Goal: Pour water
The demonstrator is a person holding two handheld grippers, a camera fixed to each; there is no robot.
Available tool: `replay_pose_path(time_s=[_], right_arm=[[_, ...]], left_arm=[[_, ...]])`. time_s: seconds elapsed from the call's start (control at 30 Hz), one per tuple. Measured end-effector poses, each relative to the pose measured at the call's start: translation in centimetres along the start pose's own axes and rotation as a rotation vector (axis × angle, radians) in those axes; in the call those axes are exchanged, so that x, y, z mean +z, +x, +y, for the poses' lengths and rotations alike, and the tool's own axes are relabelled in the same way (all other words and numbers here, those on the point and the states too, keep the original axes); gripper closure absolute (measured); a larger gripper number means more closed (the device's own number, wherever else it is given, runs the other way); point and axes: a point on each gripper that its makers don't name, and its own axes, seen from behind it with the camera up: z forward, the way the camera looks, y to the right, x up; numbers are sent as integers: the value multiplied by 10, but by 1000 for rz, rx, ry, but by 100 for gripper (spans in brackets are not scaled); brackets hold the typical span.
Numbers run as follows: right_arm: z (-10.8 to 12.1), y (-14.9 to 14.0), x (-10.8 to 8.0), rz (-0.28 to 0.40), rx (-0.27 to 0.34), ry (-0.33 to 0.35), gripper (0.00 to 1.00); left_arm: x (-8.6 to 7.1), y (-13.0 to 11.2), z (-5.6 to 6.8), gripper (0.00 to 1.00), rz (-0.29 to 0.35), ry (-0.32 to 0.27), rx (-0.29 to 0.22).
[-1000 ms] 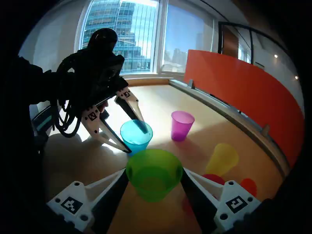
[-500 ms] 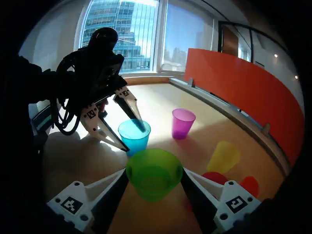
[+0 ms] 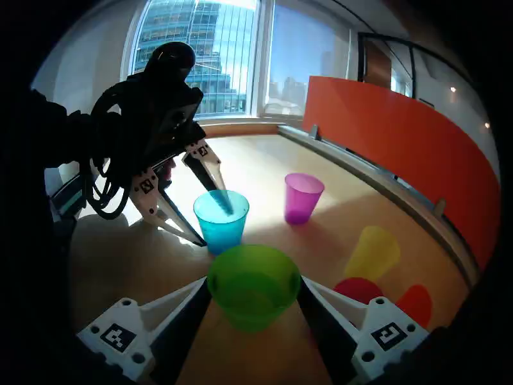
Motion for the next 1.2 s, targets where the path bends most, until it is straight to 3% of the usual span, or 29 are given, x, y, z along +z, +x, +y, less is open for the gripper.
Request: replay_pose_path(time_s=[0.5, 1.2], right_arm=[[-2, -11, 5, -12, 0, -6, 8], [-4, -20, -2, -11, 24, -21, 4]], left_arm=[[-11, -5, 0, 14, -2, 5, -6], [-20, -5, 2, 14, -4, 15, -3]])
